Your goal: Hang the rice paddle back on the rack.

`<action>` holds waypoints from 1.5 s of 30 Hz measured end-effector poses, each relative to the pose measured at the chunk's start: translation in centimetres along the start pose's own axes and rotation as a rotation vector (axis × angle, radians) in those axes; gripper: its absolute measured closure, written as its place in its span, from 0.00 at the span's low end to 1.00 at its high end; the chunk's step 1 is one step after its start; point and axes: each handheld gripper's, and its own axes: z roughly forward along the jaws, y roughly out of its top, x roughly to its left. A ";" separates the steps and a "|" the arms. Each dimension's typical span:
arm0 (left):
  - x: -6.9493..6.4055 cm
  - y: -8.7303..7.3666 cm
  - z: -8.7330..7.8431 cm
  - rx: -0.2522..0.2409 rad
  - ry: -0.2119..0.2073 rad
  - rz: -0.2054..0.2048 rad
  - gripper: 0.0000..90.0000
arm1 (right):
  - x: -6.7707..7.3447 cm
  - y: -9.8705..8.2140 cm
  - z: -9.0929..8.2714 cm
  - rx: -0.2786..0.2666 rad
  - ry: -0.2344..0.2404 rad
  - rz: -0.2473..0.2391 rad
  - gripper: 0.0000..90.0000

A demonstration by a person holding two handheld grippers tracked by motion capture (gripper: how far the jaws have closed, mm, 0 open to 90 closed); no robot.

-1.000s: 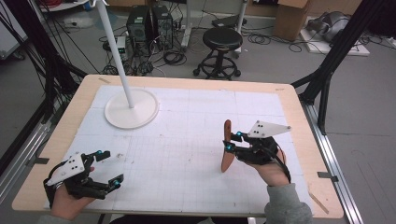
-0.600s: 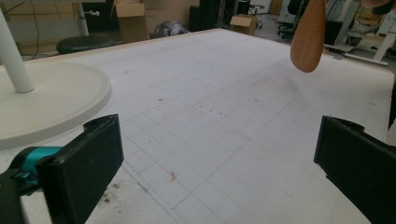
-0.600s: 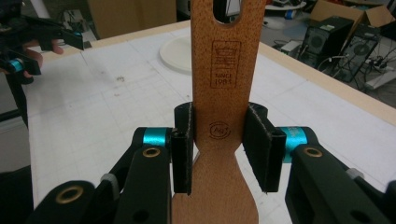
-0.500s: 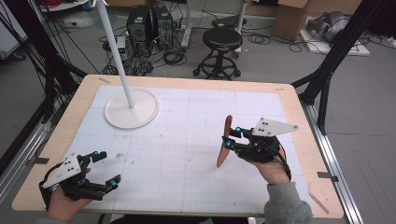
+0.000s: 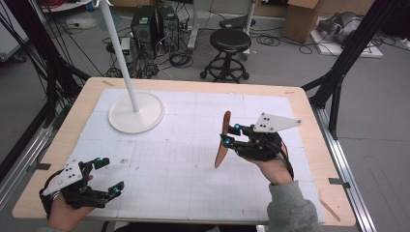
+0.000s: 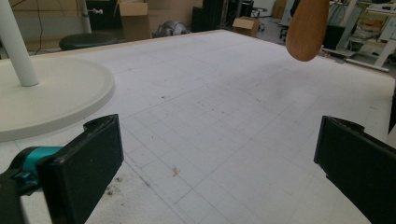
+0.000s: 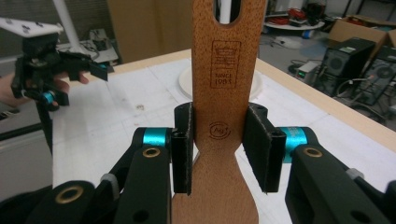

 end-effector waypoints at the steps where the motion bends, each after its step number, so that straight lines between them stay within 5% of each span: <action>1: 0.0 0.0 0.0 0.000 -0.002 0.004 0.02 | -0.2 0.4 0.3 -0.007 0.019 -0.007 0.72; 26: -0.3 0.0 -0.3 -0.007 -0.009 0.009 0.02 | -2.0 5.5 6.0 -0.021 0.173 -0.079 0.72; 45: -0.2 0.0 -0.5 -0.014 -0.004 0.001 0.02 | -3.7 10.0 8.9 -0.036 0.267 -0.072 0.72</action>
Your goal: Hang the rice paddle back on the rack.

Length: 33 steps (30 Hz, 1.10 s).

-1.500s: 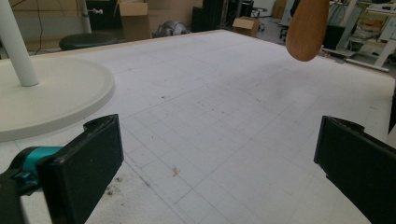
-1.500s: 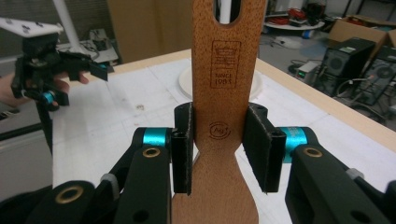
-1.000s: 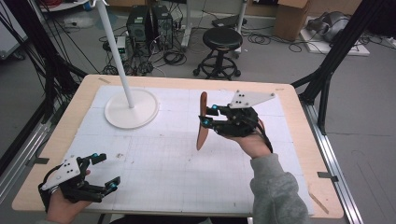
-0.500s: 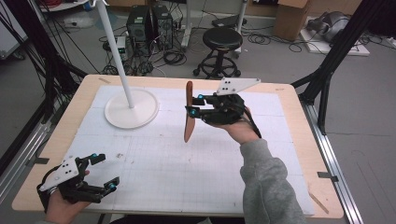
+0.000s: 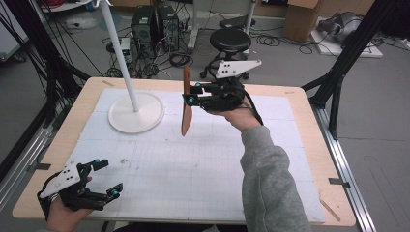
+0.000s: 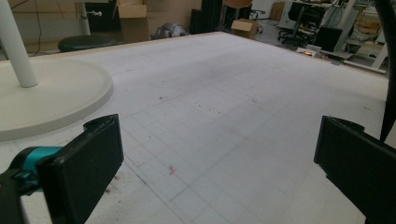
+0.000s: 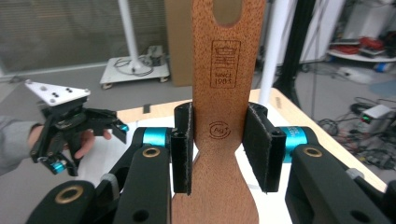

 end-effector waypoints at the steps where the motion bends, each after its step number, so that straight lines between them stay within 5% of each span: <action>1: 0.0 0.0 -0.1 -0.002 -0.001 -0.003 0.02 | -0.1 0.3 0.2 0.009 0.002 -0.003 0.72; 13: 0.0 -0.1 -0.4 0.005 0.014 0.003 0.02 | -1.9 2.3 2.6 0.015 0.040 -0.014 0.72; 33: 0.0 -0.4 -1.4 0.001 0.035 -0.014 0.02 | -3.7 7.4 7.3 0.049 0.019 -0.056 0.71</action>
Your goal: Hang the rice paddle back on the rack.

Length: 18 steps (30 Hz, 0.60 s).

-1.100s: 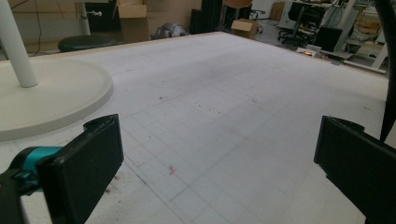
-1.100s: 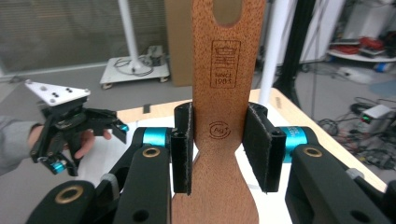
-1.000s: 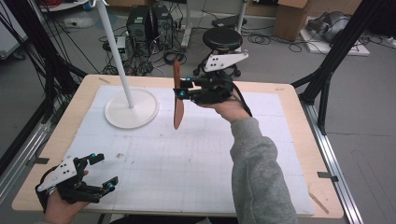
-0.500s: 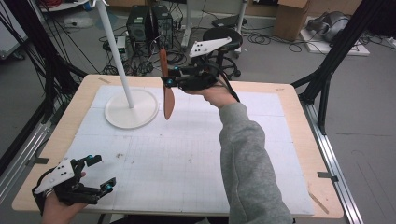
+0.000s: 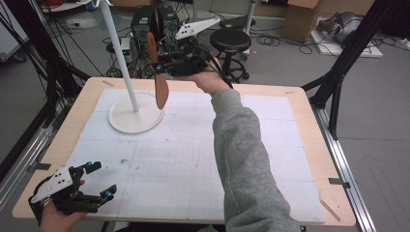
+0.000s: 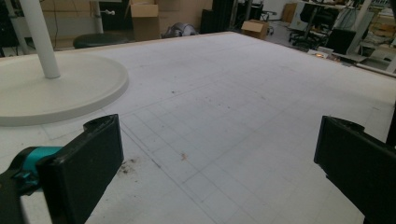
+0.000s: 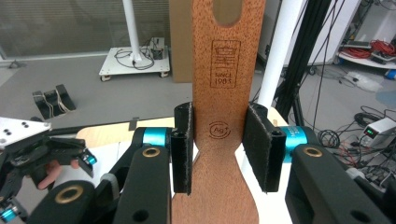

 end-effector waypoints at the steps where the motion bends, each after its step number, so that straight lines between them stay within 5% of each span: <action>1: 0.0 0.0 0.1 0.002 -0.004 0.002 0.02 | -0.1 0.2 0.2 -0.002 -0.001 0.003 0.71; 18: -0.1 0.2 1.1 0.004 -0.045 -0.001 0.02 | -2.3 2.6 2.8 0.019 -0.021 0.003 0.71</action>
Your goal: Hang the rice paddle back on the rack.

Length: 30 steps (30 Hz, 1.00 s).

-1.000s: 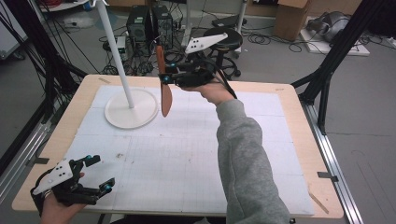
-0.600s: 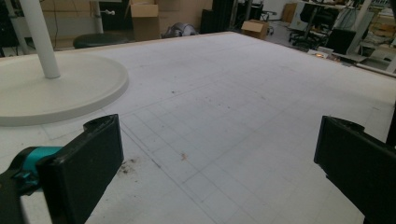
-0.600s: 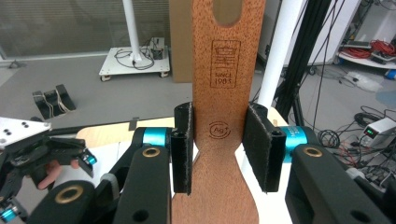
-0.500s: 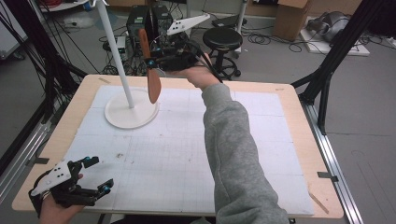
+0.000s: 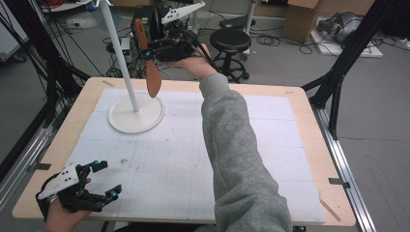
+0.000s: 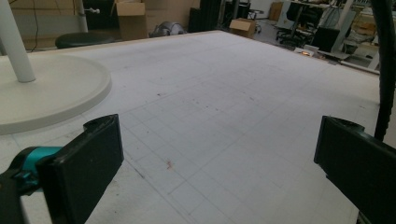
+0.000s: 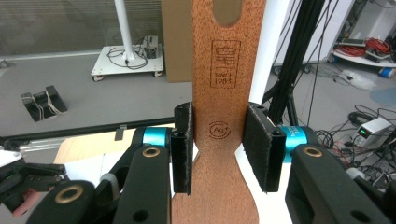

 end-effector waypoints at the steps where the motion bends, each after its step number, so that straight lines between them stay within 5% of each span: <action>1: 0.0 0.0 0.0 0.000 -0.001 -0.001 0.02 | 0.0 0.2 0.1 -0.003 -0.003 0.006 0.72; 20: 0.0 -0.2 0.1 0.003 -0.012 -0.011 0.02 | -0.7 3.3 3.1 -0.022 -0.061 0.012 0.72; 30: 0.0 -0.3 0.3 0.012 -0.019 -0.017 0.02 | -0.9 3.2 3.8 -0.057 -0.100 0.039 0.72</action>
